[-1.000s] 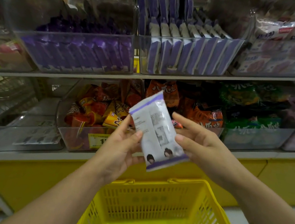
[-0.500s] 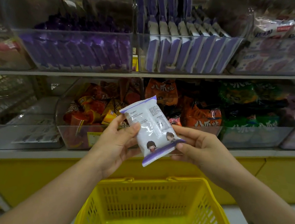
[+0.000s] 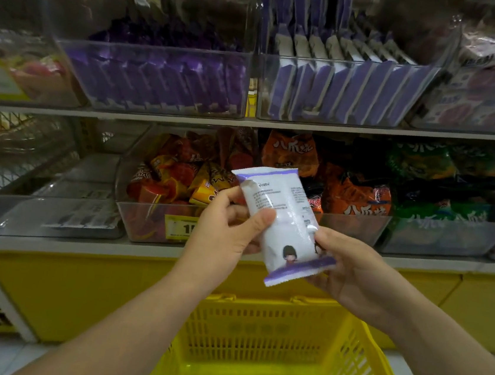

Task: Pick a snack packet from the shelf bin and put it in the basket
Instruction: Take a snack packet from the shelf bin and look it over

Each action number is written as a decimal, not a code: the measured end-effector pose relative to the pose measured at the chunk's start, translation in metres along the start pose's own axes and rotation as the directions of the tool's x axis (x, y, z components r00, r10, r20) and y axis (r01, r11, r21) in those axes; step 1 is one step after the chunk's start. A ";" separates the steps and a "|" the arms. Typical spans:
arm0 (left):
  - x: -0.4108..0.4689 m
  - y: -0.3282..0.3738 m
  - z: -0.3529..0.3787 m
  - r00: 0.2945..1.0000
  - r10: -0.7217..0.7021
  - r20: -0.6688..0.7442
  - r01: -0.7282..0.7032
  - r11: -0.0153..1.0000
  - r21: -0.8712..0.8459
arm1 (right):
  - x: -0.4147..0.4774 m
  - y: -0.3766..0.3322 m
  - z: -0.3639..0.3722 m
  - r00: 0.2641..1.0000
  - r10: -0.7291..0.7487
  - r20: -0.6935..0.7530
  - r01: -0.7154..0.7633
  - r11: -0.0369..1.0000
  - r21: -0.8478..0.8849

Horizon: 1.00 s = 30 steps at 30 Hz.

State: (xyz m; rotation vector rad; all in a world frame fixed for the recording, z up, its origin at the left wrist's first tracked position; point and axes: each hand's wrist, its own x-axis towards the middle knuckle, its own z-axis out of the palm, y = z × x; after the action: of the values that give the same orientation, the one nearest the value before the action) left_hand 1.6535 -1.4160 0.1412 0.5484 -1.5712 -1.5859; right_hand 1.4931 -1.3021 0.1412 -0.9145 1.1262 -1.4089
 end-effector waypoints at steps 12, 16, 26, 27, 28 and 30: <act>-0.014 -0.002 0.009 0.989 -0.030 0.142 -0.027 0.923 0.384 | -0.005 0.000 0.021 0.984 -0.177 -0.030 0.172 0.978 -0.115; -0.015 -0.003 0.013 0.991 -0.086 0.104 0.032 0.898 0.439 | -0.006 0.001 0.021 0.967 -0.252 -0.042 0.228 0.926 -0.301; -0.004 -0.002 0.004 0.998 -0.054 0.043 0.042 0.967 0.250 | -0.007 0.003 0.023 0.960 -0.281 0.013 0.257 0.856 -0.448; -0.003 -0.001 0.002 0.996 -0.072 0.047 0.060 0.974 0.220 | -0.007 0.004 0.024 0.960 -0.279 0.016 0.255 0.851 -0.459; -0.003 -0.001 0.001 0.995 -0.091 0.041 0.081 0.977 0.197 | -0.007 0.004 0.024 0.960 -0.279 0.017 0.254 0.844 -0.473; -0.001 -0.001 -0.003 0.991 -0.128 0.027 0.122 0.978 0.171 | -0.007 0.004 0.026 0.957 -0.291 0.024 0.261 0.816 -0.516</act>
State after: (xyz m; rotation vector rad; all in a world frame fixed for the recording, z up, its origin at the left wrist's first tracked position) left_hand 1.6560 -1.4168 0.1395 0.7257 -1.7403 -1.5716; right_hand 1.5195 -1.2989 0.1443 -1.4789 1.4997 -1.3876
